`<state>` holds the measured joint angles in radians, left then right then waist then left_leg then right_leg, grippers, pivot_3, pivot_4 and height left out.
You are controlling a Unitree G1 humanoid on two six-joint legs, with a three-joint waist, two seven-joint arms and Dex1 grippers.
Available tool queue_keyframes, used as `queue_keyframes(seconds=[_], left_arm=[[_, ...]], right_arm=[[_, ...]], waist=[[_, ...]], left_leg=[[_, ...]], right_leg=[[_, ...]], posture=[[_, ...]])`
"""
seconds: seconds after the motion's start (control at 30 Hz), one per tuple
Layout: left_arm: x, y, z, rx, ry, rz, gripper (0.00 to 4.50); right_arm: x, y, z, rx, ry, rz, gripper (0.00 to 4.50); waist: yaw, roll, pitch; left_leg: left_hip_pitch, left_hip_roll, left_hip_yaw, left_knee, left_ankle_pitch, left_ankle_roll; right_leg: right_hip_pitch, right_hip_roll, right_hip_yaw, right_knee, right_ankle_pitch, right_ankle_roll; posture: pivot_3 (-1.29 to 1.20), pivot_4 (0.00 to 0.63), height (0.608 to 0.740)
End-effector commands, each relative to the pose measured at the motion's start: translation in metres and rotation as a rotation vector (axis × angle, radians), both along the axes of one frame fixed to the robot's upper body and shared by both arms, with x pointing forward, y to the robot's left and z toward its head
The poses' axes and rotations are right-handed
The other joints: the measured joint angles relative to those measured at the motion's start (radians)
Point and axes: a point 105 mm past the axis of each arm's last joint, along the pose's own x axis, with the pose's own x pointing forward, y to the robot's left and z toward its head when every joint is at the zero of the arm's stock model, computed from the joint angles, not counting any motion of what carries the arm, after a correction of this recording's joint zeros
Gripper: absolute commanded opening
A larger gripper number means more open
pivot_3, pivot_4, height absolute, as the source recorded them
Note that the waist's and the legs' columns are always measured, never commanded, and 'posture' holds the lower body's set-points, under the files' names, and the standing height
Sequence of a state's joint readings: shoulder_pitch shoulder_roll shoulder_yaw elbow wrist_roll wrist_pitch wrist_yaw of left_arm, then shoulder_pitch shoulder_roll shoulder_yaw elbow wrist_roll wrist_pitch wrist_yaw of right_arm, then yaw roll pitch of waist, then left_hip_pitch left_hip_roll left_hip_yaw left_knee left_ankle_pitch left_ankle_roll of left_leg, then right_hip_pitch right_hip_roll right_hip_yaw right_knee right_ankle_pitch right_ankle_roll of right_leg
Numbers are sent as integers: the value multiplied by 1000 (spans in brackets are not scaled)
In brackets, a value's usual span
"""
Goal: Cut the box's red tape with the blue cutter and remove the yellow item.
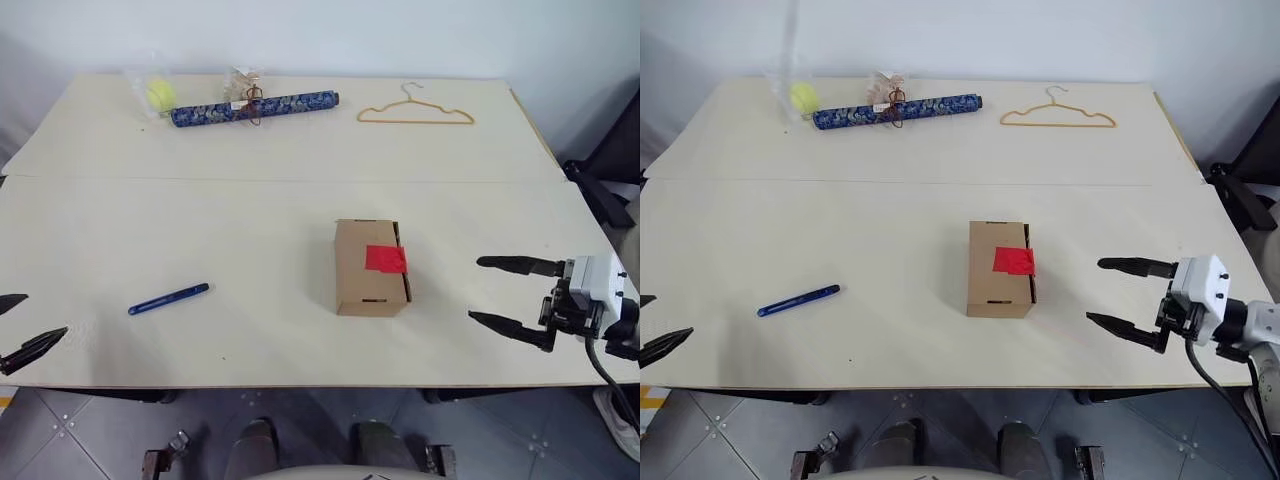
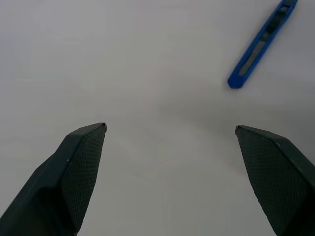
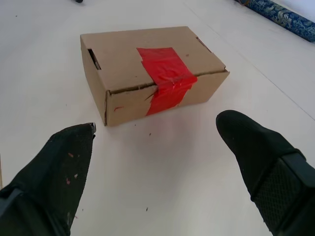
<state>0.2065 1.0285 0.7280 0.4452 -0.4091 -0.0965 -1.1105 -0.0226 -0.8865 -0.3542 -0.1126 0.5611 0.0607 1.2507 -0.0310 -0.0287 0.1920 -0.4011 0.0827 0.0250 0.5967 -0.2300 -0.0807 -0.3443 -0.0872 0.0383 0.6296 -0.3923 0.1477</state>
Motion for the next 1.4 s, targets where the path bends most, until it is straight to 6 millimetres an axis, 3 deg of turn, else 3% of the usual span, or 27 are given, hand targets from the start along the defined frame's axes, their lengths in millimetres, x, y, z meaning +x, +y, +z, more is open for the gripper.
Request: queue_keyframes(seconds=[0.03,0.2,0.27,0.33,0.4,0.53,0.6,0.73,0.93,1.1,1.4], left_arm=[[6,-3,10,20,-60,1,4457],[24,-28,14,-116,-45,-61,4457],[36,-49,17,-153,-50,-119,4285],[52,-84,20,-178,-56,-224,3870],[65,-128,14,-181,-14,-365,3235],[90,-193,4,-135,27,-520,1995],[94,-226,9,-206,49,-618,1349],[93,-276,-2,-218,150,-765,102],[98,-329,-22,-221,196,-863,19],[110,-373,-24,-262,154,-879,19],[109,-393,-23,-293,137,-902,19]], right_arm=[[1,8,5,21,-20,16,4500],[8,13,2,30,-22,-9,4500],[17,11,-3,13,-28,-60,4500],[29,7,-9,-19,-46,-129,4132],[43,6,-17,-65,-50,-191,3562],[63,9,-28,-158,-60,-251,2175],[66,16,-34,-255,-87,-199,1471],[80,33,-38,-206,-59,-181,63],[102,60,-32,-131,-18,-156,7],[120,76,-24,-118,-18,-121,7],[137,81,-27,-120,-12,-103,7]], waist=[[0,0,0],[1,0,0],[2,0,0],[5,0,0],[6,0,0],[4,1,0],[4,1,0],[-1,1,0],[3,1,0],[8,1,0],[3,1,0]], left_leg=[[0,0,0,0,0,0],[0,1,0,0,0,0],[0,1,0,1,0,0],[0,1,0,3,0,0],[-1,1,0,7,0,0],[-2,2,0,13,0,-2],[-3,2,1,15,0,-4],[-4,3,6,15,0,-4],[-4,4,12,18,0,-4],[-5,3,12,23,0,-3],[-5,4,14,26,-1,-2]], right_leg=[[0,0,0,0,0,0],[-1,1,1,1,0,0],[-1,2,2,2,0,0],[-1,2,2,4,0,0],[-1,2,3,7,0,1],[-1,5,6,9,1,1],[-2,6,7,10,1,2],[-7,6,13,13,1,3],[-12,7,20,16,2,4],[-12,7,20,16,2,5],[-12,7,22,16,3,6]], posture=[[0,150,740],[0,150,740],[0,150,740],[0,150,740],[0,150,740],[0,150,740],[0,150,740],[0,150,740],[0,150,740],[0,150,740],[0,150,740]])
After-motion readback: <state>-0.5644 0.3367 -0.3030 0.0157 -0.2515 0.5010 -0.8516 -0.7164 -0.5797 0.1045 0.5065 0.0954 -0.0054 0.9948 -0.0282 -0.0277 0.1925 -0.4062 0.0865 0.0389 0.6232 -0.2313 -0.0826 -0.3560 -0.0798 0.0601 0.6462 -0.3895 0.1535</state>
